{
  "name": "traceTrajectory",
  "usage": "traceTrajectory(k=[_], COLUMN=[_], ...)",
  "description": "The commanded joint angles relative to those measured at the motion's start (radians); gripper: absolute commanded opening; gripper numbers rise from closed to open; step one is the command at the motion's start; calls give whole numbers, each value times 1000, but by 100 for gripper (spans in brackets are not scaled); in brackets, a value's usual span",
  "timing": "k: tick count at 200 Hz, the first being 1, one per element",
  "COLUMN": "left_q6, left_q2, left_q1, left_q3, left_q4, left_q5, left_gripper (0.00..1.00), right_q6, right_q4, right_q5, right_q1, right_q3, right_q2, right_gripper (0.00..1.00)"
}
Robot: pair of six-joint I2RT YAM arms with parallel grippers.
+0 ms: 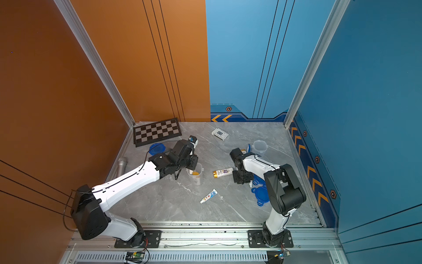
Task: Pack away toiletry kits
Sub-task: Place the toiletry item into the container.
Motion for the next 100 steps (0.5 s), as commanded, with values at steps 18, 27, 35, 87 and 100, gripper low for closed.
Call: traceTrajectory(k=[18, 27, 35, 87, 100], left_q6=[9, 7, 6, -52, -95], left_q2=[-6, -7, -9, -52, -70], left_q1=[-14, -15, -14, 12, 35], left_q3=[-12, -14, -14, -7, 7], left_q4=[38, 38, 38, 37, 37], left_q5=[-8, -5, -1, 126, 213], left_gripper=[21, 30, 35, 72, 77], right_q6=[13, 15, 15, -87, -109], right_q4=[15, 20, 27, 220, 269], right_q5=[-20, -22, -25, -73, -94], right_q1=[-5, -4, -4, 97, 131], right_q3=[-4, -9, -13, -110, -130], right_q2=[-52, -83, -112, -425, -498], right_gripper=[12, 11, 10, 7, 9])
